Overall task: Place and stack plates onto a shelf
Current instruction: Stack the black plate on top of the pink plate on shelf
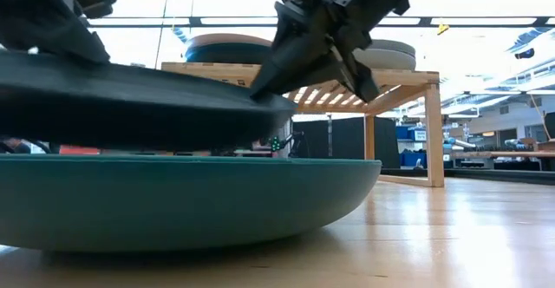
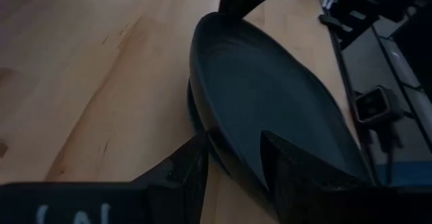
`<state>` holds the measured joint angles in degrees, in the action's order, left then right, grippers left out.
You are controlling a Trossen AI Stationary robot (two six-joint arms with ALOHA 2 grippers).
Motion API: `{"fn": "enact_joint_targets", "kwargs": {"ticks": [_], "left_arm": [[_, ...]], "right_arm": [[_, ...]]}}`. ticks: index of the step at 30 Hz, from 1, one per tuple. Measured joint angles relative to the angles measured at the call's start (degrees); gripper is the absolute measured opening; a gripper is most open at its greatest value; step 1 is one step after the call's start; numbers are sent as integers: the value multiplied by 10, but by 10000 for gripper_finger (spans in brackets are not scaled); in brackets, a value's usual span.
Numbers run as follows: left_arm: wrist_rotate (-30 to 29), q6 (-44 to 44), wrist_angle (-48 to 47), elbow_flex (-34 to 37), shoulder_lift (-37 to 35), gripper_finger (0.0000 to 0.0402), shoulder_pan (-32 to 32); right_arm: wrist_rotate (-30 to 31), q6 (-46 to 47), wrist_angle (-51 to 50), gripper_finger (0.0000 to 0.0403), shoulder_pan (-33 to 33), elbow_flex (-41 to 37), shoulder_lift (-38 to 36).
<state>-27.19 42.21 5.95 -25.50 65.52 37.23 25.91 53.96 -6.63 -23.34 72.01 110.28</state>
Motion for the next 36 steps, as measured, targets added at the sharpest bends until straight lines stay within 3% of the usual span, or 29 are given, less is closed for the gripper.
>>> {"fn": "enact_joint_targets", "kwargs": {"ticks": [14, 20, 26, 36], "left_arm": [[4, 9, -154, 0, -150, 142, 47], [63, 24, -214, 0, -193, 142, 69], [119, 70, -276, 0, -210, 142, 98], [97, 96, -290, 0, -209, 142, 119]], "right_arm": [[0, -91, 83, 14, 20, 0, 0], [-5, -93, 88, 14, 19, 0, 0], [-14, -114, 141, 14, 21, 0, 0], [-87, -195, 319, 14, 50, 0, -1]]}}
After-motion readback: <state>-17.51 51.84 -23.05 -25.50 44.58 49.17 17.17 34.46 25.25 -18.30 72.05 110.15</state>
